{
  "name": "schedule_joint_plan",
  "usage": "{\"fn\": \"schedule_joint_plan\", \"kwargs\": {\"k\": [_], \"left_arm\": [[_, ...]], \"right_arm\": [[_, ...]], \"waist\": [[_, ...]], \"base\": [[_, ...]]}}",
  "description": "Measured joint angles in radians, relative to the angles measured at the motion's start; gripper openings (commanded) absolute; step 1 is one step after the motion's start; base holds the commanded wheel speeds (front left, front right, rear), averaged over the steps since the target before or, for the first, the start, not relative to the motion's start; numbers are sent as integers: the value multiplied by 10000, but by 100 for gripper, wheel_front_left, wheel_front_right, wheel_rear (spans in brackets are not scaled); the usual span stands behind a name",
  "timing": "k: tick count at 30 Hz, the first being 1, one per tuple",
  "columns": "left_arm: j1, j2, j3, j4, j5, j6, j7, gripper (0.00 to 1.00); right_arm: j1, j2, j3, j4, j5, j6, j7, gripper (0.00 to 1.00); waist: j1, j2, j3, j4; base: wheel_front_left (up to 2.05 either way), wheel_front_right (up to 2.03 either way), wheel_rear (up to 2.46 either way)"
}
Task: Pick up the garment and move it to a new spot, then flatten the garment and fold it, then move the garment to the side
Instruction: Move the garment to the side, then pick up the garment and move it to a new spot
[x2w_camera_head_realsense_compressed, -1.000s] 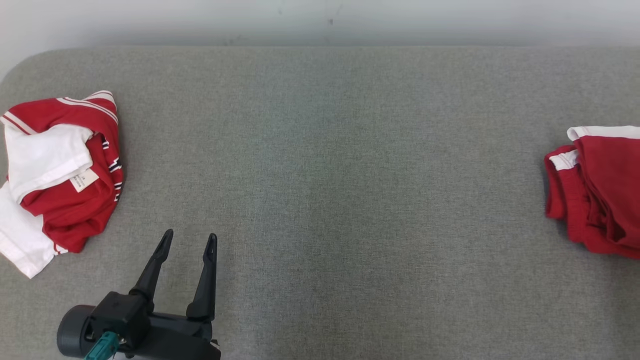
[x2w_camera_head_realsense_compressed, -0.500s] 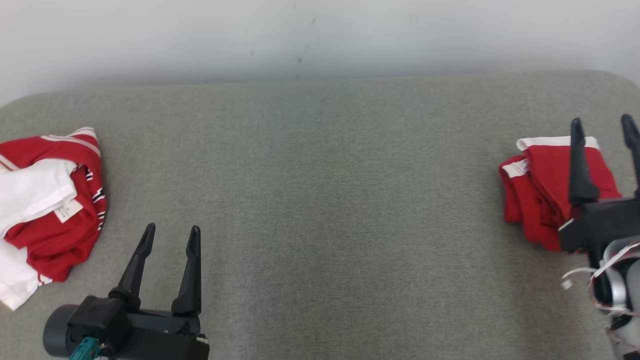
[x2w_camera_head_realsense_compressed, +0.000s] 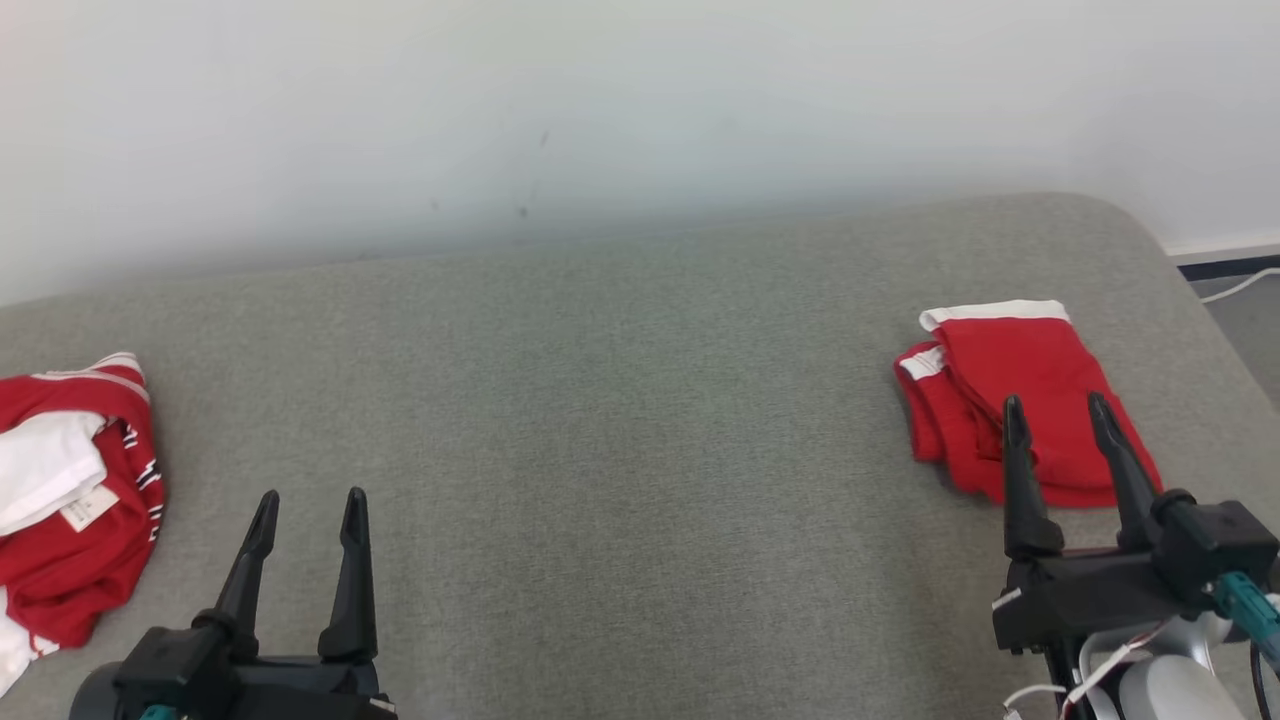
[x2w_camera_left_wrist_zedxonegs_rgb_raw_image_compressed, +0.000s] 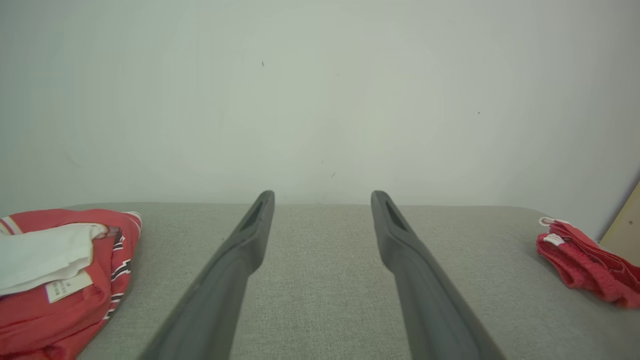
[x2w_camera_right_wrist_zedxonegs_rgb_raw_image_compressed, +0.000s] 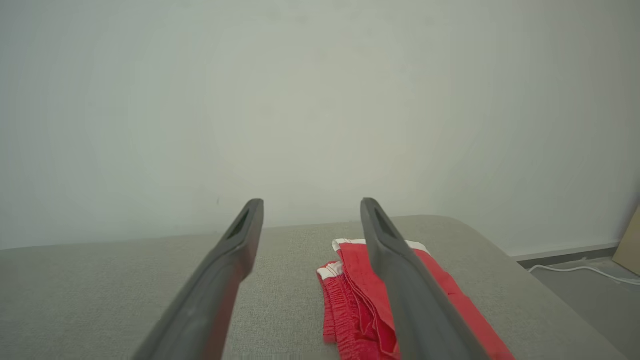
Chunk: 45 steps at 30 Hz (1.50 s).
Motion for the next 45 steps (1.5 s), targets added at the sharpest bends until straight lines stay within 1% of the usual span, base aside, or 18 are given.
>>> {"fn": "schedule_joint_plan", "kwargs": {"k": [3,9,28,37,45], "left_arm": [[32,-92,121,17,0,86,4,100],[394,-88,439,36,8,251,247,100],[399,-219,428,-328,314,336,648,100],[296,-320,253,-466,460,336,821,100],[231,-410,232,-577,562,341,894,100]], "right_arm": [[226,46,-123,157,13,-15,-84,100],[307,240,-150,512,163,-58,-84,100],[247,205,-201,443,169,-73,-247,100],[251,86,-314,272,169,-73,-295,100],[210,-40,-217,130,150,13,-299,100]], "waist": [[0,0,-119,-165],[0,0,-185,-335],[1,2,98,-184],[2,2,273,175],[2,2,411,925]], "base": [[0,0,0],[0,0,0],[0,0,0],[0,0,0],[0,0,0]]}}
